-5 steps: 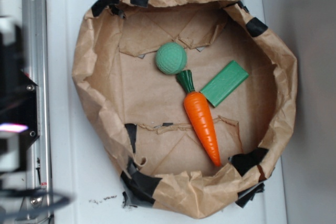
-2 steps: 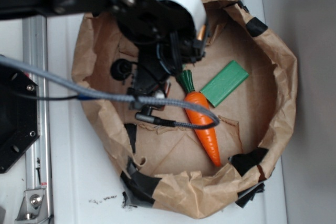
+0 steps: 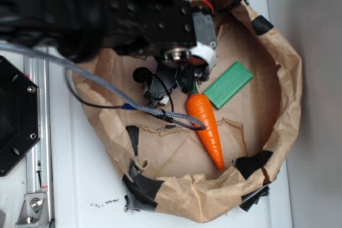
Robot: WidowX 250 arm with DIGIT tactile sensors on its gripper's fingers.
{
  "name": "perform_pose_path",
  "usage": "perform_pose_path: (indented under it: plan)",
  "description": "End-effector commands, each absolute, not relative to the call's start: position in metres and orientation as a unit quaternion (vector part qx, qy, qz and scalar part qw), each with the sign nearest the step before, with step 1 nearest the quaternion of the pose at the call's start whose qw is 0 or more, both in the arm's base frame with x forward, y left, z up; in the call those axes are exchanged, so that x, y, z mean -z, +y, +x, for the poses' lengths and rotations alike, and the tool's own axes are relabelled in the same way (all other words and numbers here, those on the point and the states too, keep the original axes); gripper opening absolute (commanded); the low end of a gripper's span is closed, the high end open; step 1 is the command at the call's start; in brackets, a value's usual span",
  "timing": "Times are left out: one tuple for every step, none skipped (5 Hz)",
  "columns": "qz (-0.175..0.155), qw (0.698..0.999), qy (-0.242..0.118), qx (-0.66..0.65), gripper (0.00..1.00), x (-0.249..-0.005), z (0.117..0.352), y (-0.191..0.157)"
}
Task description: Grab the green ball.
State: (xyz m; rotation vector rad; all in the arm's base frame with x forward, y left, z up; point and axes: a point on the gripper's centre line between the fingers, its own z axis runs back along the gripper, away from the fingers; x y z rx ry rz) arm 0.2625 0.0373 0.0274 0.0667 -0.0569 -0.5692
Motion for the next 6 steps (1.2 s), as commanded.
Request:
perform_pose_path:
  plan:
    - [0.058,0.958,-0.036,0.279,0.59,-0.021,0.281,0.036]
    - [0.045,0.964,-0.040,0.260,0.00,-0.023,0.283,0.039]
    - [0.041,0.966,-0.046,0.250,0.00,-0.029,0.282,0.040]
    - [0.006,0.969,-0.078,0.233,0.00,-0.060,0.283,0.039]
    - [-0.014,0.971,-0.106,0.215,0.00,-0.098,0.287,0.033]
    - [-0.007,0.975,-0.119,0.186,0.00,-0.132,0.284,0.028]
